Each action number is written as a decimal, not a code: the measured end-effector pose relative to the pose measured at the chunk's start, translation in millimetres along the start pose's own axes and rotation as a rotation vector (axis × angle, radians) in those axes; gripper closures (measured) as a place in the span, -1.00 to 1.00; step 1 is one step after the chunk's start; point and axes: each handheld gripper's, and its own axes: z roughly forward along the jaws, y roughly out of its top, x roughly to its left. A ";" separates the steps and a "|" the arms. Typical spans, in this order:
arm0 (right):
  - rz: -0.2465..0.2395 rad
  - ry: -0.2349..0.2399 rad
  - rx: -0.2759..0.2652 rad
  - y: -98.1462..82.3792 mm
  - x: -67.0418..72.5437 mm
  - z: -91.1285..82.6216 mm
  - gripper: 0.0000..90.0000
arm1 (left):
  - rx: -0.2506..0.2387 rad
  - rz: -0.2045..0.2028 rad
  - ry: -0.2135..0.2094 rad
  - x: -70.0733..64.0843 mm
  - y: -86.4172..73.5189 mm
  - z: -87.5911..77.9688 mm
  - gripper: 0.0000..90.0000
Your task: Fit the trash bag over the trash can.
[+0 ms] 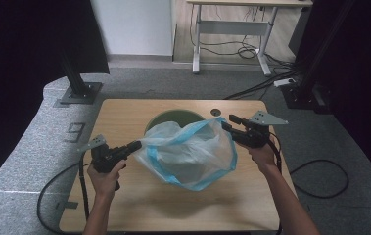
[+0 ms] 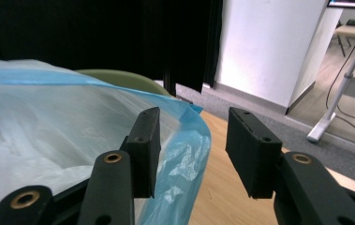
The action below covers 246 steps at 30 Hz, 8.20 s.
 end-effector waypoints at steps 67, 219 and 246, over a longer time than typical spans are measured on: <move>0.084 -0.112 0.173 -47.2 -17.3 112.3 0.98 | 0.113 -0.040 0.177 48.9 35.2 51.8 0.99; 0.034 0.059 0.147 -144.8 54.7 6.2 0.37 | 0.184 -0.083 0.290 67.6 -11.5 14.2 0.06; 0.069 -0.051 0.102 -150.1 29.4 -28.6 -0.07 | 0.197 0.134 0.142 0.7 42.2 14.4 -0.09</move>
